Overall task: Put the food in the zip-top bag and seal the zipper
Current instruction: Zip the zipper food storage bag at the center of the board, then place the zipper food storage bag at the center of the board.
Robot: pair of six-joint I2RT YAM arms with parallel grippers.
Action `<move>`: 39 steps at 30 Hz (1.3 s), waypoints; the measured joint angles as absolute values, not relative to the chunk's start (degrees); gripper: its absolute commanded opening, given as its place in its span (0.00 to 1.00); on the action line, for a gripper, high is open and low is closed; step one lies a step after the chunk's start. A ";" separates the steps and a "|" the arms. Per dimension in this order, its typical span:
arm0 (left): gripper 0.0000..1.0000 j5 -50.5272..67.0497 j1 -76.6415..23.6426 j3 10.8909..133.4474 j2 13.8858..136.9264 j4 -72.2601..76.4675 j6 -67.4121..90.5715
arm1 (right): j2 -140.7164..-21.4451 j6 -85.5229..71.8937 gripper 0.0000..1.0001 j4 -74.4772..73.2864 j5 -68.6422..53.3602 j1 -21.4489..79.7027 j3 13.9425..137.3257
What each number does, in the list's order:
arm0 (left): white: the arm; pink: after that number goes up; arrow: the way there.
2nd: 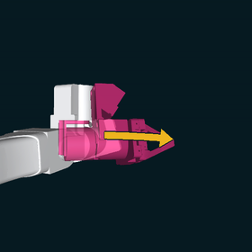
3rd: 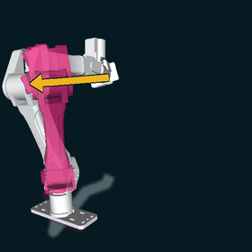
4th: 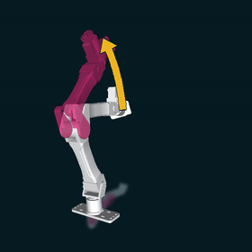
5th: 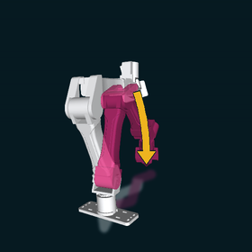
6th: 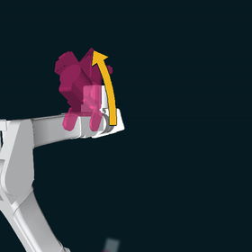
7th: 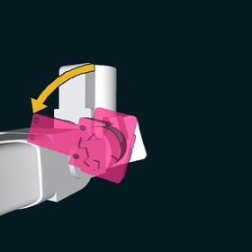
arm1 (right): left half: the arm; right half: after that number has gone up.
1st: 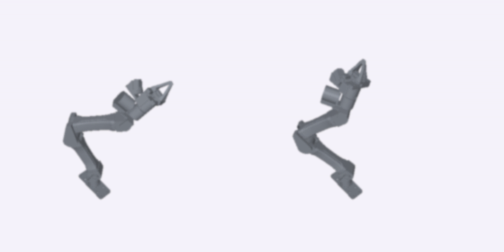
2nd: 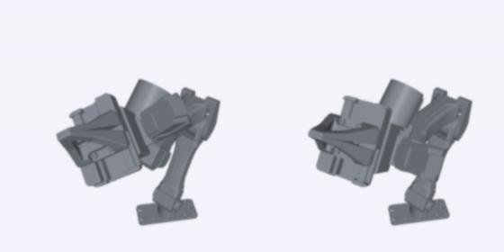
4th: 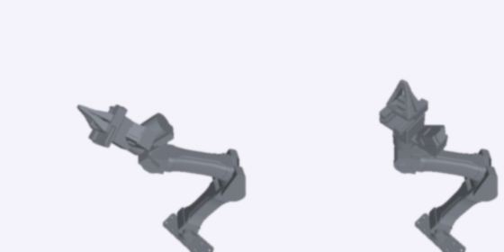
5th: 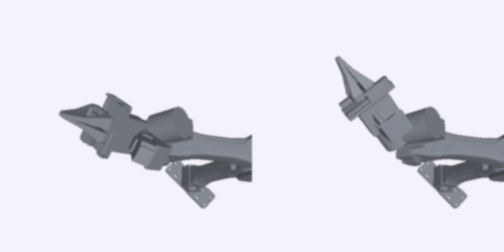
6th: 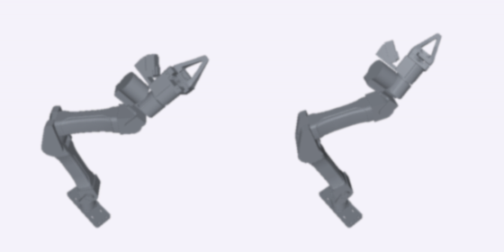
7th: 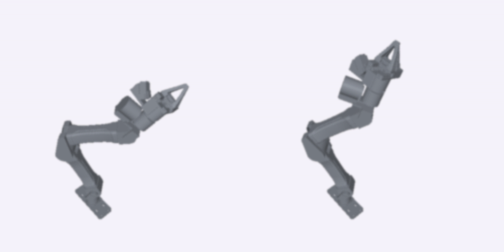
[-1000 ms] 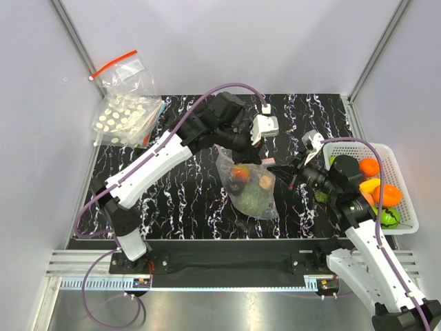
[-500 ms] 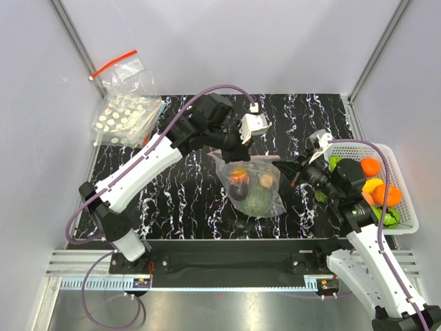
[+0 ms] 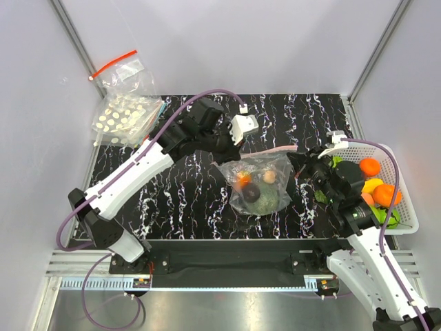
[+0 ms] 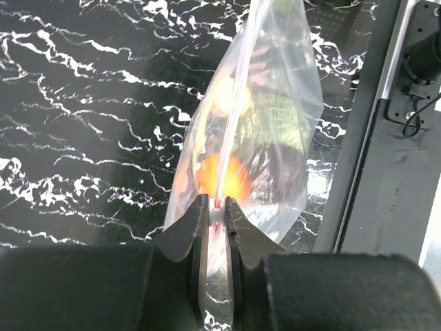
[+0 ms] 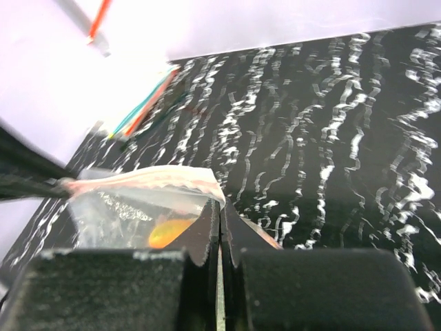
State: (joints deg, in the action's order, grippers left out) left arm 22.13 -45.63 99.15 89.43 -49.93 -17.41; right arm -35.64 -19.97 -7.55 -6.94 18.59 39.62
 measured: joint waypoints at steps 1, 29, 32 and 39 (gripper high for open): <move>0.00 21.71 -45.63 98.98 89.14 -50.02 -17.28 | -35.59 -20.21 0.00 -7.81 -5.98 18.65 39.62; 0.00 11.88 -45.54 96.05 84.36 -52.88 -10.83 | -36.32 -25.10 0.00 -14.26 8.75 18.87 41.67; 0.00 10.96 -45.52 96.33 84.07 -53.23 -10.20 | -36.29 -24.73 0.00 -13.52 7.53 18.87 41.67; 0.25 5.19 -45.34 102.32 84.16 -55.46 -8.99 | -42.09 -22.92 0.39 -12.34 4.84 18.65 46.76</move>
